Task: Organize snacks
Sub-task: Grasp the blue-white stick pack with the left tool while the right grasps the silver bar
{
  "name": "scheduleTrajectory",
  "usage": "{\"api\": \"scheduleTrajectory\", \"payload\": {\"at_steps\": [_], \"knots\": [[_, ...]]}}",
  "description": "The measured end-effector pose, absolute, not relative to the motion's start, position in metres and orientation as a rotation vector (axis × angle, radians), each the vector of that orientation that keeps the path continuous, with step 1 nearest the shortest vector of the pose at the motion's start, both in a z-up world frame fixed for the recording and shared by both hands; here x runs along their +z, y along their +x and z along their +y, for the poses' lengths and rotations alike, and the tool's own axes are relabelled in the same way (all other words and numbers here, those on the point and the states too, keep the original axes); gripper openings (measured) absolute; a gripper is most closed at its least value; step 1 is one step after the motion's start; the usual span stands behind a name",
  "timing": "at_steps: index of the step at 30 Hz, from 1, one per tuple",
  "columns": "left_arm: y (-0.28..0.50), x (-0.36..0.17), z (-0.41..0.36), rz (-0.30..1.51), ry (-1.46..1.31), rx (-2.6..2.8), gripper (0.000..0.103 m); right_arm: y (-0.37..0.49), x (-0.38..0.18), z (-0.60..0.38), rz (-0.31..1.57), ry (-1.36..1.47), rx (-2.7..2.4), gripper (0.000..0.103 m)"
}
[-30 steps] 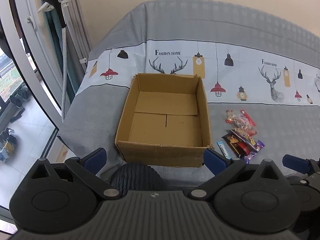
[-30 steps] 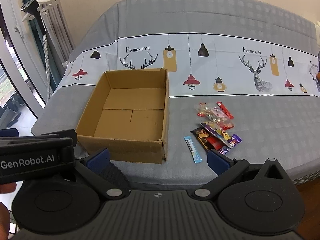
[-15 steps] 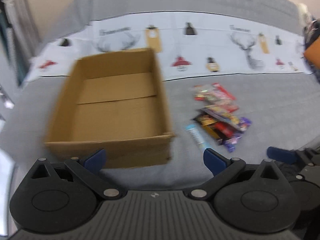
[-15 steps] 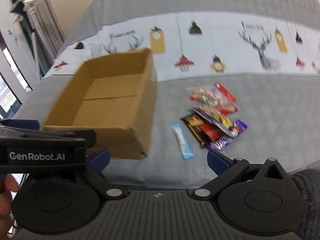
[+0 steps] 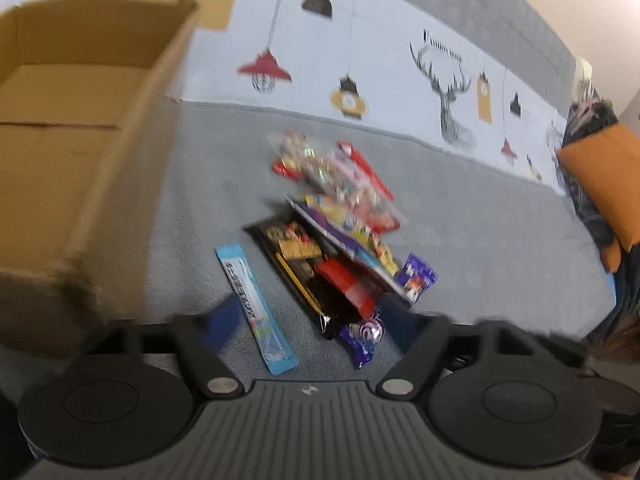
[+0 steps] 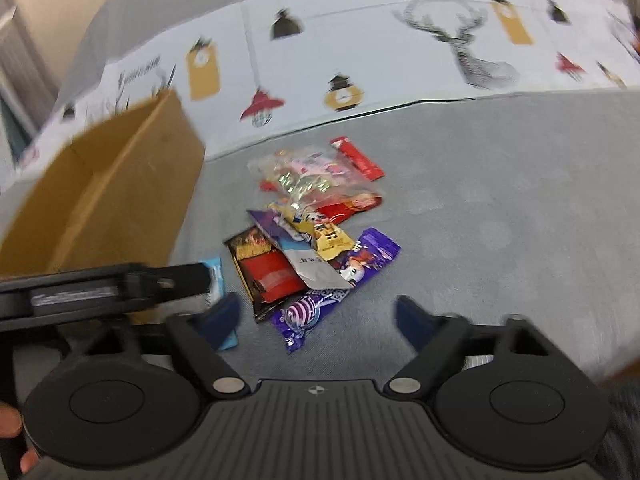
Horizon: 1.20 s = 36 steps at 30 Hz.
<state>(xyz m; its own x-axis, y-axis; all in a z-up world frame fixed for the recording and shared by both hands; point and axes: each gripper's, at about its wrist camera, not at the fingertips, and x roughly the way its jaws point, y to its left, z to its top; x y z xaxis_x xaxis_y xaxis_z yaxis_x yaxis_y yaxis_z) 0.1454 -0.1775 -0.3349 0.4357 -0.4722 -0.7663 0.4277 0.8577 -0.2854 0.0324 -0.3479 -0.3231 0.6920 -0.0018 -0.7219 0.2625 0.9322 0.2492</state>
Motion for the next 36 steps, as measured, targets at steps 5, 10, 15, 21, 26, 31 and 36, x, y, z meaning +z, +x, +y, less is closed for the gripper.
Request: {"api": "scheduleTrajectory", "payload": {"at_steps": [5, 10, 15, 21, 26, 31, 36], "knots": [[0.159, -0.355, -0.174, 0.971, -0.084, -0.569, 0.069, 0.055, -0.335, -0.343, 0.849, 0.279, -0.073, 0.059], [0.168, -0.378, -0.164, 1.037, -0.104, -0.531, 0.051, 0.06, -0.332, -0.35, 0.816, 0.245, -0.124, 0.057], [0.163, -0.383, -0.174, 1.0, -0.013, -0.565, 0.047, 0.063, -0.329, -0.335, 0.77, 0.107, -0.066, 0.051], [0.162, -0.388, -0.174, 0.969, 0.005, -0.547, 0.022, 0.085, -0.344, -0.331, 0.812, 0.069, -0.045, 0.036], [0.161, -0.385, -0.169, 0.957, 0.02, -0.555, 0.008, 0.084, -0.35, -0.34, 0.831, 0.131, -0.069, 0.011], [0.156, -0.387, -0.171, 0.976, 0.058, -0.588, 0.008, 0.068, -0.346, -0.326, 0.82, 0.081, -0.069, 0.009], [0.153, -0.39, -0.173, 0.954, 0.053, -0.577, 0.012, 0.07, -0.349, -0.322, 0.829, 0.061, -0.057, 0.009]]}}
